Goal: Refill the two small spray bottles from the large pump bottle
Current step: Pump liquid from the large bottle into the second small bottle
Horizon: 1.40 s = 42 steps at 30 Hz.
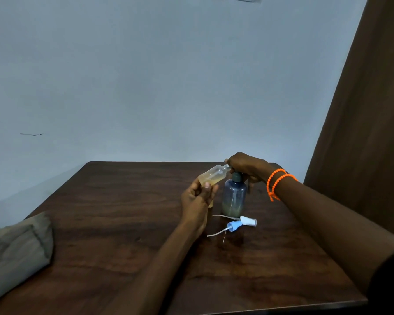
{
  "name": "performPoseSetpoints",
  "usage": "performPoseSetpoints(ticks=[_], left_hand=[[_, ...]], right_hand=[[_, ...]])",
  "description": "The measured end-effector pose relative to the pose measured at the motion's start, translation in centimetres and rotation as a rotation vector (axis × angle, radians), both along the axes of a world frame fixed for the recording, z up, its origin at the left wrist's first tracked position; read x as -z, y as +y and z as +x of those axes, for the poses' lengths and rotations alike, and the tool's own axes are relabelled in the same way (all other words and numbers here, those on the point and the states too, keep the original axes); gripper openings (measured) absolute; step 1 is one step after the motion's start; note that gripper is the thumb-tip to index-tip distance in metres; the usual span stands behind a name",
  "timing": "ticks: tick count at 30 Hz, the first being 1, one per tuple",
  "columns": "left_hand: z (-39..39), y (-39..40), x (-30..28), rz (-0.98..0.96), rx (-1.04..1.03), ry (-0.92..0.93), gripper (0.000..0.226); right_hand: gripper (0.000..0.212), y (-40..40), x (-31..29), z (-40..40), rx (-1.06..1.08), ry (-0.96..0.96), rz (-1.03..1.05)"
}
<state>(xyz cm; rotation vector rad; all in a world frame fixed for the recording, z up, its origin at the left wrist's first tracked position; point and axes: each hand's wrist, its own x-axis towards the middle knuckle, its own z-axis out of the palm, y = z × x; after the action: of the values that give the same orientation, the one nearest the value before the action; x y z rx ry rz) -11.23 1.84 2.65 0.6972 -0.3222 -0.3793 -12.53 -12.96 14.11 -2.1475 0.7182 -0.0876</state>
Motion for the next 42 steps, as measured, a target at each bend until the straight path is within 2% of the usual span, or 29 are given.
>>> performPoseSetpoints(ticks=[4, 7, 10, 15, 20, 28, 32, 36, 39, 42], left_hand=[[0.2, 0.0, 0.1, -0.005, -0.003, 0.013, 0.032], [0.4, 0.0, 0.1, -0.003, -0.009, -0.004, 0.030], [0.1, 0.0, 0.0, 0.006, 0.002, -0.014, 0.029], [-0.2, 0.2, -0.1, 0.003, 0.004, 0.007, 0.030], [0.0, 0.1, -0.2, -0.008, 0.008, 0.003, 0.028], [-0.4, 0.3, -0.3, -0.015, 0.018, 0.031, 0.029], [0.0, 0.1, -0.2, -0.013, 0.013, 0.010, 0.027], [-0.1, 0.1, -0.1, -0.015, 0.009, 0.015, 0.028], [-0.2, 0.2, -0.2, -0.019, 0.007, 0.033, 0.029], [0.0, 0.2, -0.2, -0.012, 0.004, 0.025, 0.028]], right_hand=[[0.025, -0.3, -0.4, 0.2, 0.020, 0.071, 0.014], [0.016, -0.3, 0.8, 0.7, 0.042, -0.023, 0.047], [0.012, 0.0, 1.0, 0.3, 0.034, -0.039, 0.030], [0.026, 0.1, -0.6, -0.6, 0.016, 0.026, -0.021], [0.016, -0.1, 0.6, 0.2, 0.025, -0.060, 0.034], [0.022, -0.2, -0.2, -0.1, 0.028, 0.029, -0.012], [0.020, 0.0, 0.6, 0.3, 0.040, -0.047, 0.032], [0.018, 0.6, -0.2, -0.3, 0.020, 0.028, -0.025], [0.026, 0.5, -0.9, -0.4, 0.024, 0.065, -0.045], [0.026, 0.0, -0.1, 0.3, 0.035, 0.003, -0.007]])
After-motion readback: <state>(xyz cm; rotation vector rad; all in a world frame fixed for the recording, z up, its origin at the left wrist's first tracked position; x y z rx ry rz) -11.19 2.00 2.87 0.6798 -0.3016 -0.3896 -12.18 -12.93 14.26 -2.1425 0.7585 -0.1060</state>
